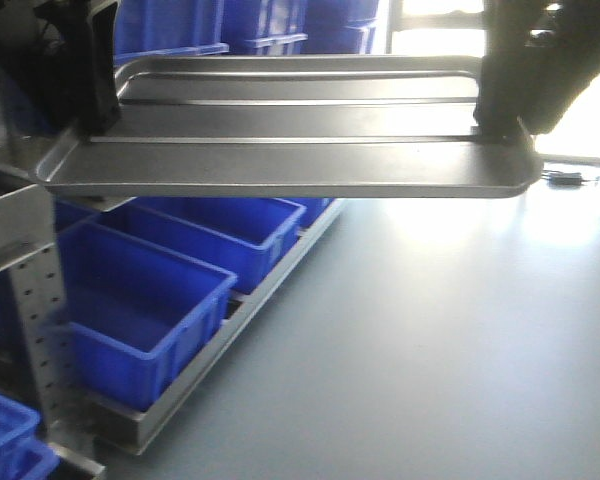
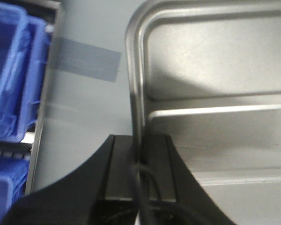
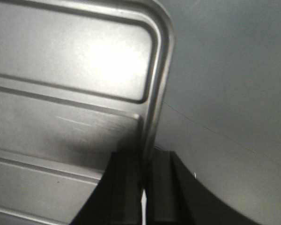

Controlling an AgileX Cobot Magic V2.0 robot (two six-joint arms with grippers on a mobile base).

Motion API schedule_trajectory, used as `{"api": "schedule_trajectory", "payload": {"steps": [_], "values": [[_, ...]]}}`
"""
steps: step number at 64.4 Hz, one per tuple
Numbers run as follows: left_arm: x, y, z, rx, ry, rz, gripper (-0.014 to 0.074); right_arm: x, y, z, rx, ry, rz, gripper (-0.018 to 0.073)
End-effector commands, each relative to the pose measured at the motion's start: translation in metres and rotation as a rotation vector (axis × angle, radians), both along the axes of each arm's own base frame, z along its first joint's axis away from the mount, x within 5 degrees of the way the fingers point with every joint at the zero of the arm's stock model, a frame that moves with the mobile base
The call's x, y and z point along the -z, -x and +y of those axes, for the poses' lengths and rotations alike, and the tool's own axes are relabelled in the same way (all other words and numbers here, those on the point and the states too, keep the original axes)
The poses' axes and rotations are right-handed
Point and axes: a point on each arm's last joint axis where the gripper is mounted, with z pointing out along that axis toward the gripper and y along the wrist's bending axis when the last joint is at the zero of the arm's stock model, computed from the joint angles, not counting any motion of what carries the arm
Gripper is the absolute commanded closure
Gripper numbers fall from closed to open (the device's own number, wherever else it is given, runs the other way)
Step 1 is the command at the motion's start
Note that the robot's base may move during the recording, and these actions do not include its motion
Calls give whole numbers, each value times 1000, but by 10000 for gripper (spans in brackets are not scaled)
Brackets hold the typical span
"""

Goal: Grab silver tray and stack on right shelf
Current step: 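Hold the tray level with both grippers while the base drives away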

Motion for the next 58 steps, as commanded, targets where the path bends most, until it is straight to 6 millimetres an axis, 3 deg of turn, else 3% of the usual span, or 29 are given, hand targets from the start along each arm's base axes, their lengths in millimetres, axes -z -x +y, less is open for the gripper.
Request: {"api": "schedule_trajectory", "payload": {"steps": [1,58], "values": [[-19,8,-2,51,49,-59,690,-23,0,1,-41,-69,-127,502],[-19,8,-2,51,49,-59,690,-23,1,1,-40,-68,-126,502]]}}
